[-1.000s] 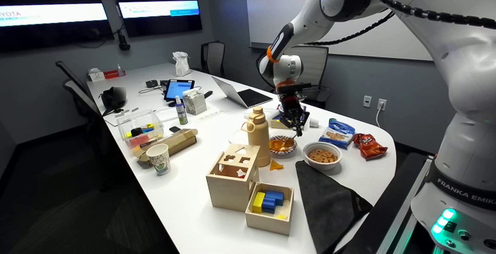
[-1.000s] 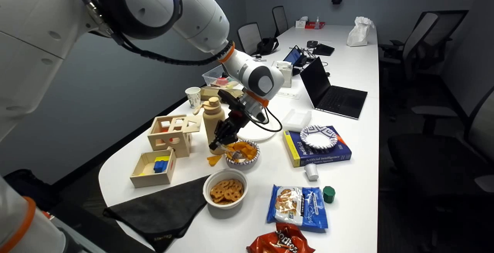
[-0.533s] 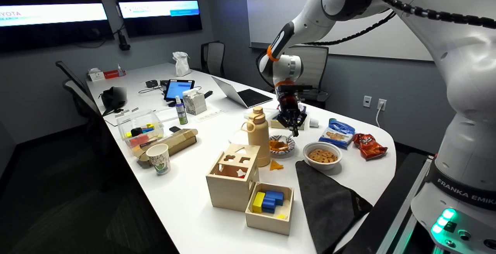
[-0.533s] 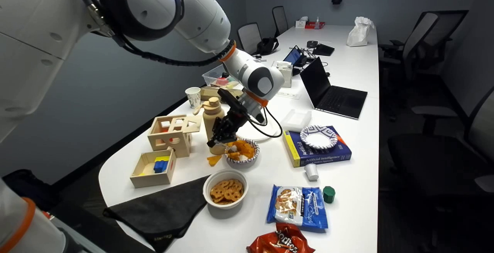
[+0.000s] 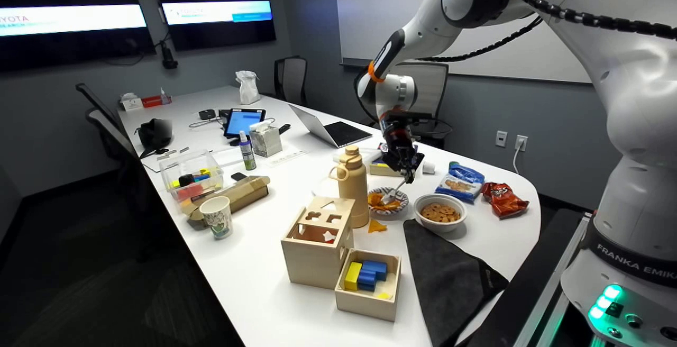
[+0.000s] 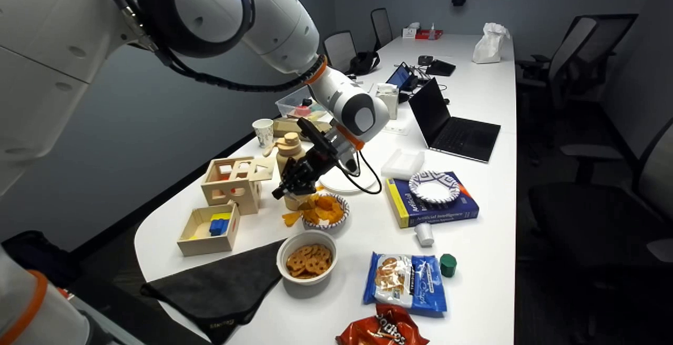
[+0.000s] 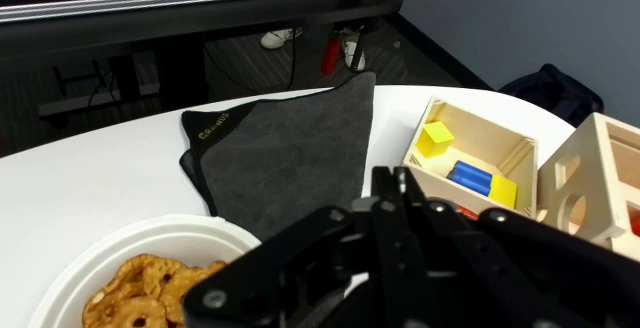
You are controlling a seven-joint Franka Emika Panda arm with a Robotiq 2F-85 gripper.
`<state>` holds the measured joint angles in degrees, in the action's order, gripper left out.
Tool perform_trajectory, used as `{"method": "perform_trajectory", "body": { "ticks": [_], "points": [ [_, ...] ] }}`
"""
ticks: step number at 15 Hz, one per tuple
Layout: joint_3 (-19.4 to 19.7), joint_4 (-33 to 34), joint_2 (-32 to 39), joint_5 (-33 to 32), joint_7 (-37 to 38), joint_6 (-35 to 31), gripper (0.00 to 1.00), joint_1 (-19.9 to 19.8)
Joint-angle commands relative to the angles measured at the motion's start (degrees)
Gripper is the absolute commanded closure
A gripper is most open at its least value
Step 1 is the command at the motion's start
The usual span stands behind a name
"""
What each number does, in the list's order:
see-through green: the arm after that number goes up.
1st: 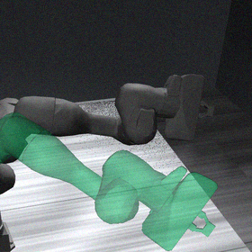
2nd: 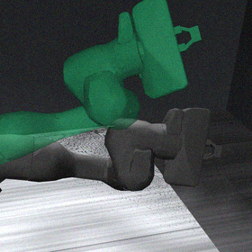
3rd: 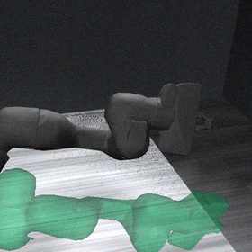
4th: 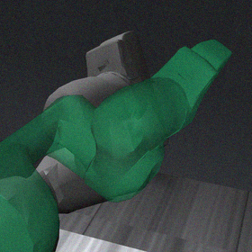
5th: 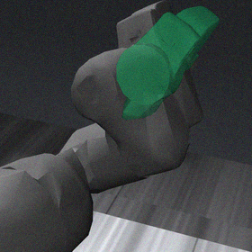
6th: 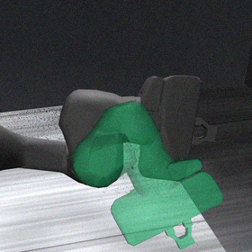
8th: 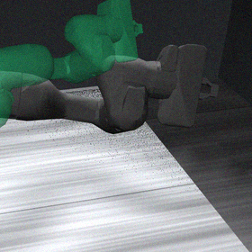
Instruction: Use the silver spatula to stir the bowl
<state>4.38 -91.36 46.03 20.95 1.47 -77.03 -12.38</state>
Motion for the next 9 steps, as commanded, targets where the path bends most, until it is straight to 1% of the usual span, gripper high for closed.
{"method": "perform_trajectory", "body": {
  "ticks": [1,6,9],
  "points": [
    [1.0,2.1,1.1,-0.2,4.5,3.6,0.99,0.8],
    [2.9,2.2,1.4,-1.2,12.4,2.1,0.99,2.6],
    [3.5,2.0,1.0,-2.1,14.3,0.2,0.99,3.5]
  ]
}}
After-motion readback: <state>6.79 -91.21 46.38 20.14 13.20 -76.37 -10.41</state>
